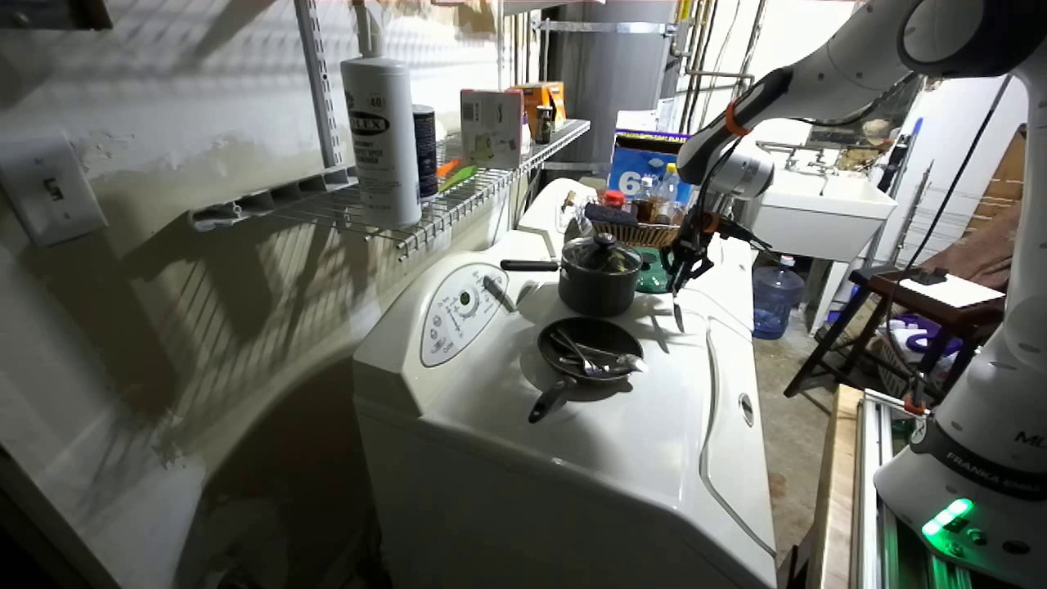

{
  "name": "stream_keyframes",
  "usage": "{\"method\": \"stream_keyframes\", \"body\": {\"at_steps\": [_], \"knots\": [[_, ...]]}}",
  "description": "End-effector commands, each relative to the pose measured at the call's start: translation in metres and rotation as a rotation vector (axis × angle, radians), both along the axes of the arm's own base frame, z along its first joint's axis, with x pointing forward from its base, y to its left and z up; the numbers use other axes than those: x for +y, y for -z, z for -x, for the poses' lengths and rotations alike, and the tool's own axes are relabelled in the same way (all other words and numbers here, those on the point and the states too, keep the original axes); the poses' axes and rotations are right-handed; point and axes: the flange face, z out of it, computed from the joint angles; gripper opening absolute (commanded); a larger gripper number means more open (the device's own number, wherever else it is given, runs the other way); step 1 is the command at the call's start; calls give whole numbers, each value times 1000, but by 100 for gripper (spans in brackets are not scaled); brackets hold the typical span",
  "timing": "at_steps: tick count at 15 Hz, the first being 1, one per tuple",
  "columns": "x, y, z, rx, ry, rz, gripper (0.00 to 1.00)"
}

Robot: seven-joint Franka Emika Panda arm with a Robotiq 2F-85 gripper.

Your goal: Remove the silver knife from the pan and put it on top of the washing machine on the left.

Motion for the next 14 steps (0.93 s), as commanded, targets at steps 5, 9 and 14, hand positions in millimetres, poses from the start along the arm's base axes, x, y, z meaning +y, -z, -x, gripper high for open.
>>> {"method": "stream_keyframes", "body": {"at_steps": [5,9,14], "knots": [[-12,31,-32,6,45,-97,4],[-13,44,-39,27,62,-131,4],[-14,56,-44,63,59,-171,4]]}}
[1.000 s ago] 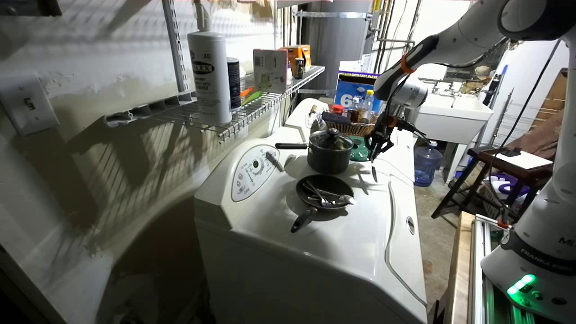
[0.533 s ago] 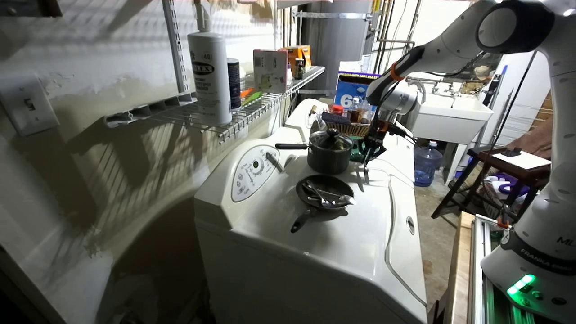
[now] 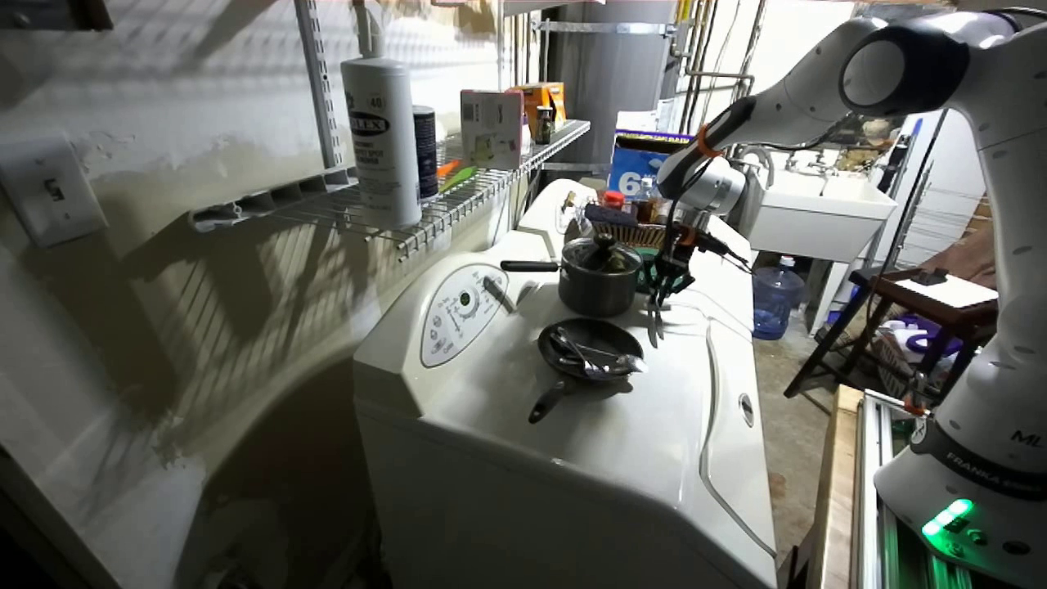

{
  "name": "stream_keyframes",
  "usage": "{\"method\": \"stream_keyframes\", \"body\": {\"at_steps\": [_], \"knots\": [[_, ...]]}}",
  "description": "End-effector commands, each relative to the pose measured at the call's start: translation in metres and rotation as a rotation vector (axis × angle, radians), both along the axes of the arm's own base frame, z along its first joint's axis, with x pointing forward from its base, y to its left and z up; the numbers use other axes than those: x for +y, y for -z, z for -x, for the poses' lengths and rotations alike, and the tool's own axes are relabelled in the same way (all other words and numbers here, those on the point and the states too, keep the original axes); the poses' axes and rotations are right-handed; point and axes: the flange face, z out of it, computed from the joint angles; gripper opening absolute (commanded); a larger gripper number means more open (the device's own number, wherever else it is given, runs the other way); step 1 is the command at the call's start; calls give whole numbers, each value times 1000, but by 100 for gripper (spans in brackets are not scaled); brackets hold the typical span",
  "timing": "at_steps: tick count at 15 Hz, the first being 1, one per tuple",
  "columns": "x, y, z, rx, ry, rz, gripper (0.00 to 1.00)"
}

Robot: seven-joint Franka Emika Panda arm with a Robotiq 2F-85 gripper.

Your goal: Remove the silver knife from the pan and put it on top of the washing machine on the left.

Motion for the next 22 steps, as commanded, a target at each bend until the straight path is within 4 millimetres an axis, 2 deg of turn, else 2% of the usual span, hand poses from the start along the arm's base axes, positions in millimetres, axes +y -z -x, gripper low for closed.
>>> {"method": "stream_keyframes", "body": {"at_steps": [1,4,5,6,8,9,12,16,18,22], "knots": [[-2,5,-10,16,16,-57,4],[-4,7,-12,30,4,-65,4],[-4,7,-12,35,1,-65,19],[-4,7,-12,39,-2,-65,41],[-3,5,-13,48,1,-60,45],[-2,4,-13,53,1,-62,51],[6,0,-8,87,6,-56,72],[26,-5,14,126,33,-27,98],[39,-9,28,132,41,-12,100],[80,-24,63,168,48,65,100]]}}
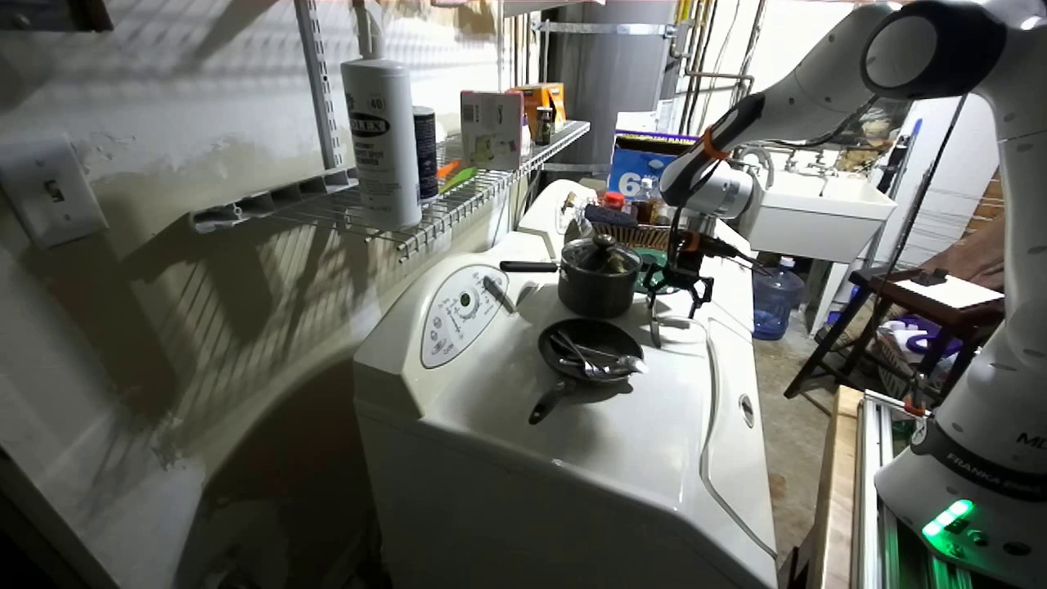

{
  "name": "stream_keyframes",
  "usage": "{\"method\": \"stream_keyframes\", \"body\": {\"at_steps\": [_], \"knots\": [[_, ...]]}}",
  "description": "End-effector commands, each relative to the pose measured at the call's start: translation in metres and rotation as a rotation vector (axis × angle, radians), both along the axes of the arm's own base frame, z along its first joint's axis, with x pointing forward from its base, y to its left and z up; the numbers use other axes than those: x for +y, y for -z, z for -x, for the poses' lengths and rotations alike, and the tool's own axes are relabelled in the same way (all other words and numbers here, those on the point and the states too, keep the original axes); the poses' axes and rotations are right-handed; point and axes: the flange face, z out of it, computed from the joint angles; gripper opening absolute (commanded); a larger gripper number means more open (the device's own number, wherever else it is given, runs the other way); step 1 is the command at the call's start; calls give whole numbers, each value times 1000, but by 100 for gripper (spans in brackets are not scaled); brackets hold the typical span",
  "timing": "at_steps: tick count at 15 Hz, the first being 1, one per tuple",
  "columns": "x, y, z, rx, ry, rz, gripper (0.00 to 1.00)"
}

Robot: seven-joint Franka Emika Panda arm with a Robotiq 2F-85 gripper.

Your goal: Remove the silver knife from the pan and put it on top of the washing machine on the left.

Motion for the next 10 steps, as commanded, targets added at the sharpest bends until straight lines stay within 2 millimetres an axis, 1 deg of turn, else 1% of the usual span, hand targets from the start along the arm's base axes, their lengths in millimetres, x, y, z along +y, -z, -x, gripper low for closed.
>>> {"method": "stream_keyframes", "body": {"at_steps": [1,4,7,8,10], "knots": [[48,-24,40,51,-12,103,100],[91,-41,58,71,-67,251,100],[137,-62,69,68,-124,406,100],[152,-68,70,65,-146,455,100],[176,-83,69,67,-174,554,100]]}}
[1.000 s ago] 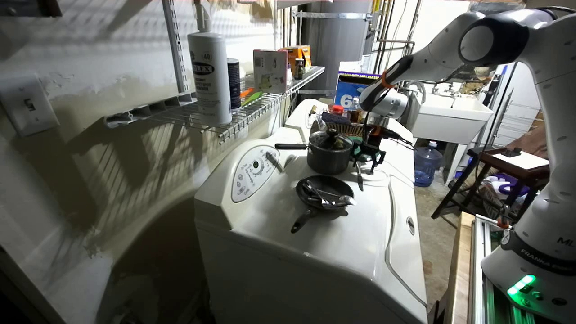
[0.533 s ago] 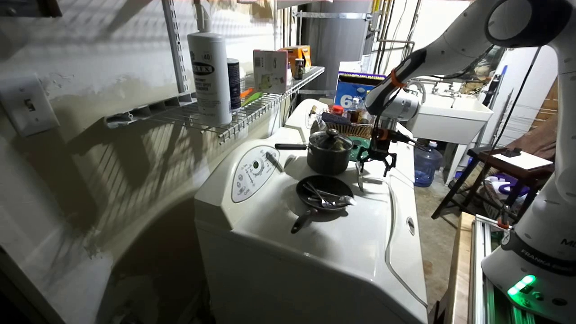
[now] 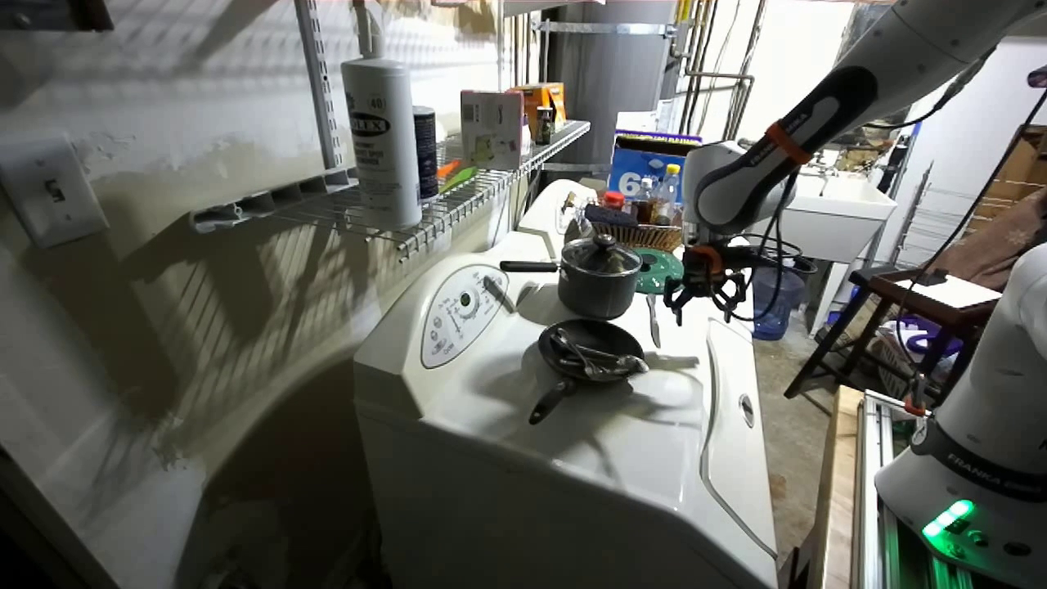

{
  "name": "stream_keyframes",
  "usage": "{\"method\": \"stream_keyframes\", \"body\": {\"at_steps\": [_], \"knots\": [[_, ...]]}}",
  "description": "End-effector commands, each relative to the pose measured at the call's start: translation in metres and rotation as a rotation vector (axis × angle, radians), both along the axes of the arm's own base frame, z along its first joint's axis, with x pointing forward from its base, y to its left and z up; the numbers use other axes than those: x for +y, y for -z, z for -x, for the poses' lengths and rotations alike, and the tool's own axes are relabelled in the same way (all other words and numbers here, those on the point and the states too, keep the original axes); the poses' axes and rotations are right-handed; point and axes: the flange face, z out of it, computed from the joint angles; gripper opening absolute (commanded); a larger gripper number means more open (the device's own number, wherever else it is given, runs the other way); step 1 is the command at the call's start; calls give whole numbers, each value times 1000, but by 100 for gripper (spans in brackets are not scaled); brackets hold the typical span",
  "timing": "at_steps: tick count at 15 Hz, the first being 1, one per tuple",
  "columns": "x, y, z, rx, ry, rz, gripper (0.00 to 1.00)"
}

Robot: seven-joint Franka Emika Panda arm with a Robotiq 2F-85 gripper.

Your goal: Remove the silver knife from the pan and put it on top of the washing machine on the left.

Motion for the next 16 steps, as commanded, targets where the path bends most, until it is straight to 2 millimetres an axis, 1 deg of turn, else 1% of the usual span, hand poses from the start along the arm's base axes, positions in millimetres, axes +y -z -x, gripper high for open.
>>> {"method": "stream_keyframes", "body": {"at_steps": [1,2,3,4,5,8,10,11,13,14,16], "knots": [[46,-36,12,-39,-51,171,100],[59,-50,14,-47,-69,242,100],[71,-63,23,-52,-80,308,100],[85,-73,37,-52,-112,381,100],[97,-82,47,-37,-144,441,100],[135,-108,81,-7,-263,578,100],[152,-121,102,4,-355,633,100],[146,-108,74,23,-289,561,100],[157,-119,91,10,-325,601,100],[157,-121,96,4,-331,607,100],[156,-122,99,1,-335,611,100]]}}
